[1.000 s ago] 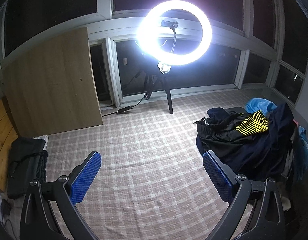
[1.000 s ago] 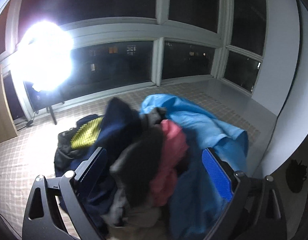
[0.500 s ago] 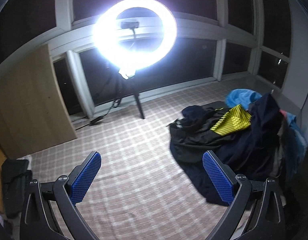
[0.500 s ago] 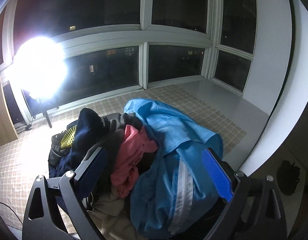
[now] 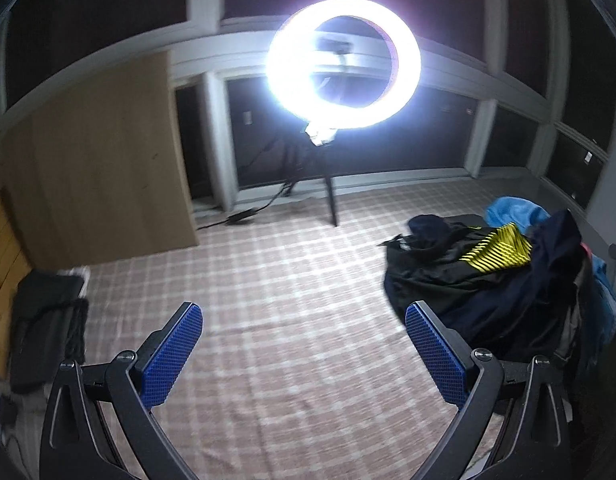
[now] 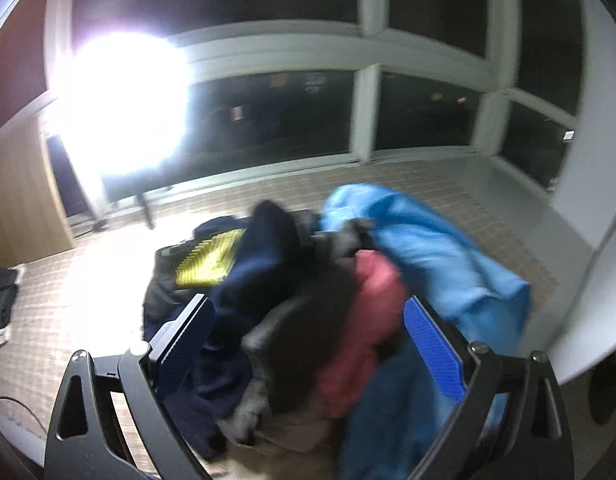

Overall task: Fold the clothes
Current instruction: 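Move both open tools toward the pile of clothes, then grasp the yellow-striped cuff of the black pants with the right gripper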

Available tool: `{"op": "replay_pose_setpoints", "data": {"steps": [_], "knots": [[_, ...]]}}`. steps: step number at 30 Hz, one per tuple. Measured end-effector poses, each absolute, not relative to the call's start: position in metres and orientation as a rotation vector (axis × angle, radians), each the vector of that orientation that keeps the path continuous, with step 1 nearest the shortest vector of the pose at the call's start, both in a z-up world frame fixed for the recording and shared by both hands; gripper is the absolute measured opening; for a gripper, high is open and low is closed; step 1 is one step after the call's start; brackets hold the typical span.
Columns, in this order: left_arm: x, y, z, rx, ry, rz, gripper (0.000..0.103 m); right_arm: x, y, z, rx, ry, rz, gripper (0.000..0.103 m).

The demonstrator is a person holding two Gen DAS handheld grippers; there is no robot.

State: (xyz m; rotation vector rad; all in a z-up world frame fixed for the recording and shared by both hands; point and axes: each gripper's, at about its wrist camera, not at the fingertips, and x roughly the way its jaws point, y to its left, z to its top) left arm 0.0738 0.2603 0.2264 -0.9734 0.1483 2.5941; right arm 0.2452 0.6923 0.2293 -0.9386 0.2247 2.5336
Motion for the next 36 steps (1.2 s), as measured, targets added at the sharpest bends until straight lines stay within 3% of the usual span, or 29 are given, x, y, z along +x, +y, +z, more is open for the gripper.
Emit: {"op": "replay_pose_setpoints", "data": {"steps": [10,13,16,21,22,23,25,31,36], "knots": [[0.078,0.21,0.218,-1.047,0.082,2.694,0.102,0.163,0.648,0.219,-1.006,0.143,2.651,0.096],[0.077,0.198,0.215,-1.081,0.048,2.712,0.102,0.126,0.631,0.21,-1.083,0.013,2.673,0.096],[0.082,0.193,0.215,-1.082,0.045,2.728,0.102,0.078,0.635,0.175,-1.242,-0.144,2.552,0.096],[0.085,0.174,0.221,-1.086,0.059,2.8,0.102,0.032,0.657,0.111,-1.486,-0.232,2.391,0.096],[0.085,0.168,0.222,-1.094,0.054,2.817,0.102,0.033,0.659,0.106,-1.501,-0.228,2.401,0.085],[0.085,0.162,0.223,-1.102,0.048,2.833,0.102,0.035,0.661,0.106,-1.498,-0.212,2.417,0.046],[0.084,0.149,0.225,-1.115,0.038,2.869,0.102,0.036,0.667,0.114,-1.509,-0.062,2.494,0.01],[0.086,0.103,0.232,-1.127,0.019,2.957,0.102,0.039,0.662,0.175,-1.319,0.291,2.711,0.005],[0.081,0.068,0.234,-1.096,-0.024,2.985,0.102,0.021,0.597,0.226,-1.223,0.38,2.867,0.004]]}}
